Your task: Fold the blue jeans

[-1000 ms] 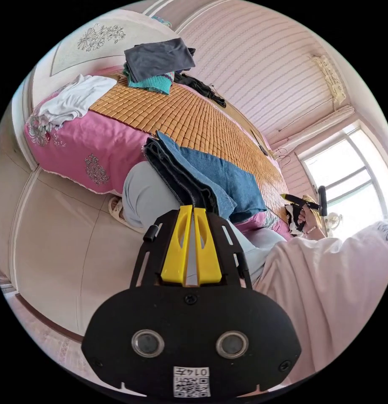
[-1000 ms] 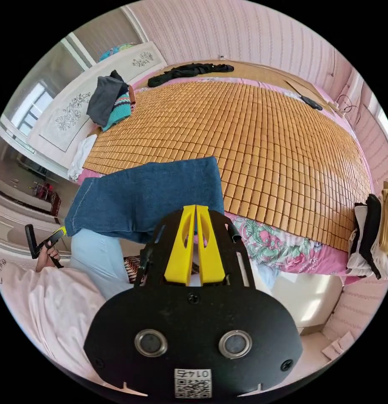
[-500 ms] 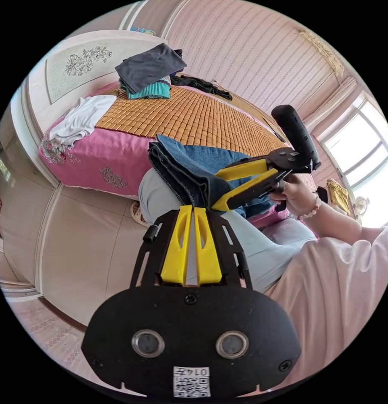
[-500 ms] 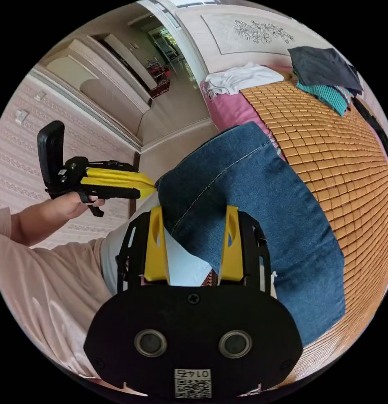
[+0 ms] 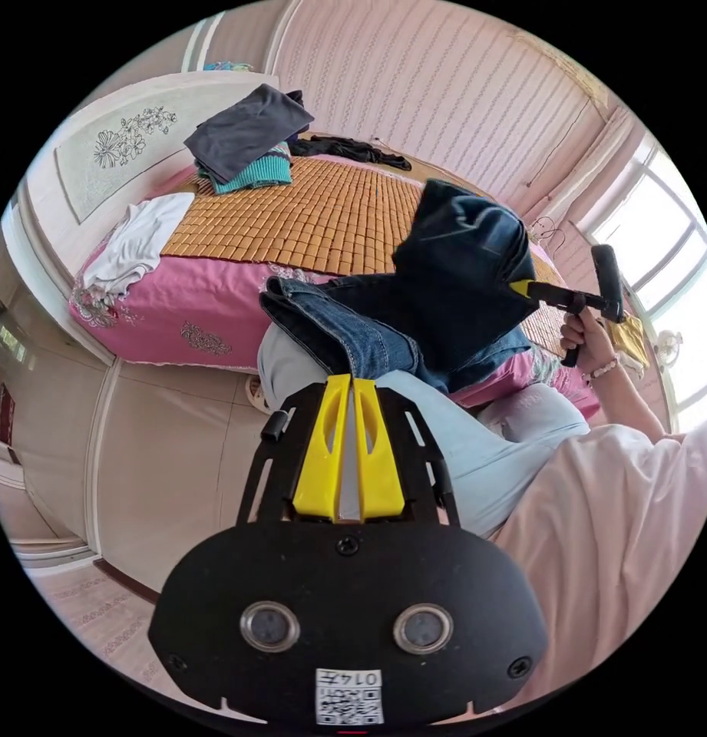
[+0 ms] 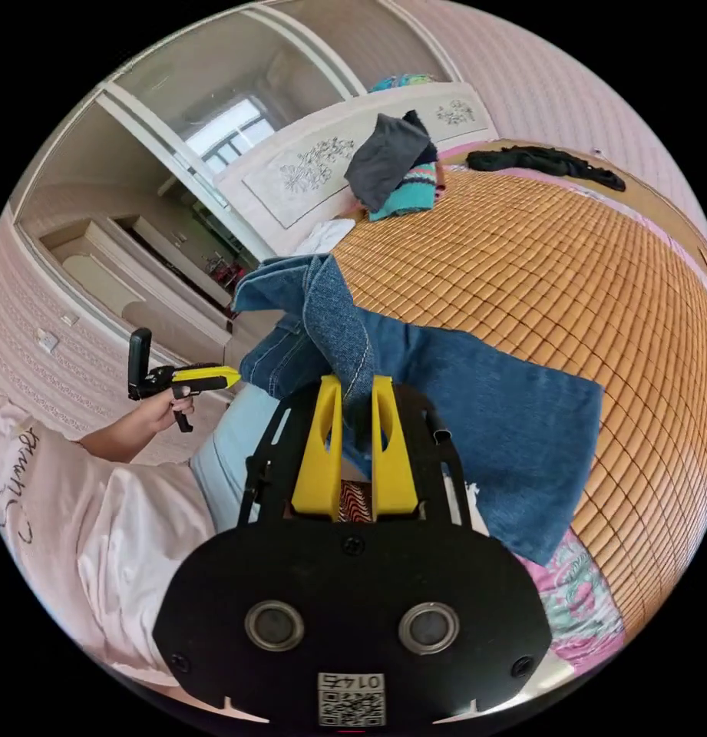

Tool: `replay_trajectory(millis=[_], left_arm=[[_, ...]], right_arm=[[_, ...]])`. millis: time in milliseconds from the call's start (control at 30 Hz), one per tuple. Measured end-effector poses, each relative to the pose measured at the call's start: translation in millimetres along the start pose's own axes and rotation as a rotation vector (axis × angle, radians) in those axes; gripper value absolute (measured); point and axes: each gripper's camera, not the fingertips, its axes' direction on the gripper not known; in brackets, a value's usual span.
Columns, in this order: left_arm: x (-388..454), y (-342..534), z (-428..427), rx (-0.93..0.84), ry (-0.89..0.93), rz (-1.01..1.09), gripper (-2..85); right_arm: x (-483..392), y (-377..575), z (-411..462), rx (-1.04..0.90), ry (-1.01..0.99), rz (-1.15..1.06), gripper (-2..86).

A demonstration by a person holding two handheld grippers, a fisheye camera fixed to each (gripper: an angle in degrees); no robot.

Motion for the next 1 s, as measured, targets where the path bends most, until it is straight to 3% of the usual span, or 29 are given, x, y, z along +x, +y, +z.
replay_trajectory(millis=[167,367,500,600,700,800,1000], left_arm=[[-12.7,-11.5,-12.3,0.034,0.070,-0.049,1.1],[-19.0,-71.8,-5.9,0.113,-0.093,-0.048,7.1],[-32.7,-117.0,50.7,-0.017,-0.058,-0.096,10.0],[-25.6,-130.7,89.8,-0.202,-0.118,-0.115,11.0],[4.7,-133.5,96.5,-0.201,-0.245,0.085,9.1],[14.2,-135.9,98.9,-0.229,-0.260,0.175,6.4],[-13.2,-132.5,75.5,-0.158,-0.117,0.042,5.2]], right_arm=[[56.5,86.8,-134.3,0.279,0.098,0.198,6.4],[73.5,191.1,-225.7,0.456,0.368,0.397,6.4],[64.1,244.8,-249.5,0.532,0.525,0.551,6.2],[56.6,279.6,-263.1,0.599,0.489,0.580,6.1],[48.4,298.6,-267.3,0.593,0.493,0.578,6.1],[45.6,302.9,-264.1,0.552,0.510,0.567,6.1],[54.9,289.3,-251.9,0.491,0.489,0.535,6.0]])
